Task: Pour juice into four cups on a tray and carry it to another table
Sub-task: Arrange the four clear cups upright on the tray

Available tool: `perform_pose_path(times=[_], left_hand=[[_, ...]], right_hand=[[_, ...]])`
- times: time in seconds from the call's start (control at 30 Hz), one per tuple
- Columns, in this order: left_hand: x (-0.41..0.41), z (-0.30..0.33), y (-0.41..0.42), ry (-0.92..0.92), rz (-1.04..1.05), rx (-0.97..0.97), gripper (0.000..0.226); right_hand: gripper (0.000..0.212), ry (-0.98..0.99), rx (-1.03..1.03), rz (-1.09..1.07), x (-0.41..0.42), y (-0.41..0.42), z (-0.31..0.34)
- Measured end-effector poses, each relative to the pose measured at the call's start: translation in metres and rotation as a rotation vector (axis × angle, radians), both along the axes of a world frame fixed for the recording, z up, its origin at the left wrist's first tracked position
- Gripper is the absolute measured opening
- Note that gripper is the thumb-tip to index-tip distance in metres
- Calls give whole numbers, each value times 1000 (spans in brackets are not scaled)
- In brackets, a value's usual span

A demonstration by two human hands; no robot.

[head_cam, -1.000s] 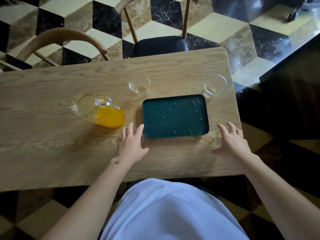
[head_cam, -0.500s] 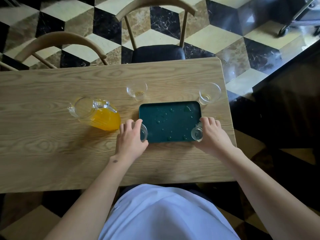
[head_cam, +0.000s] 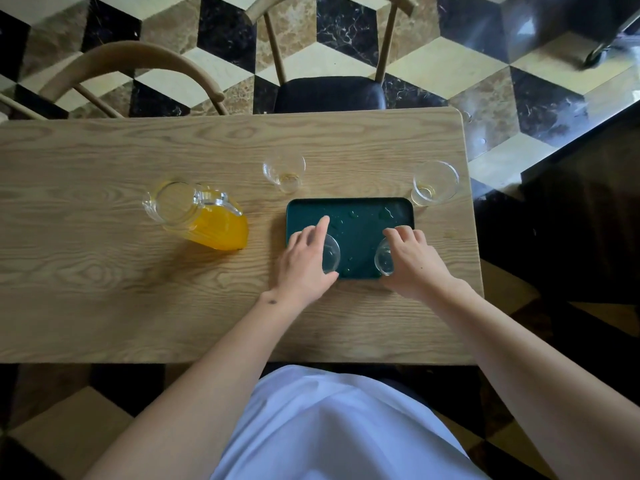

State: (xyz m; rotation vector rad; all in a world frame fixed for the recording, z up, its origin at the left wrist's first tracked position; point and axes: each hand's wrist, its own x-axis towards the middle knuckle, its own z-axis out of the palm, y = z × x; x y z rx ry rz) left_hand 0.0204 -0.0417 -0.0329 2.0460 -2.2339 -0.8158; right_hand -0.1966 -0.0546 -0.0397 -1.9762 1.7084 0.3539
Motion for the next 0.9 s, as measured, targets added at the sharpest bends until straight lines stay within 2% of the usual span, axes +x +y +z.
perform_pose_path(times=[0.47,0.7,0.9], left_hand=[[-3,-13,-3,-63,-49,11,106],[-4,-14,0,-121,-33,-7,101],[-3,-9,3,-111,25,91,109]], right_hand=[[85,19,20,29,5,4,-8],[90,-10,29,13,4,4,-13],[111,-48,61,-16,1,-1,-5]])
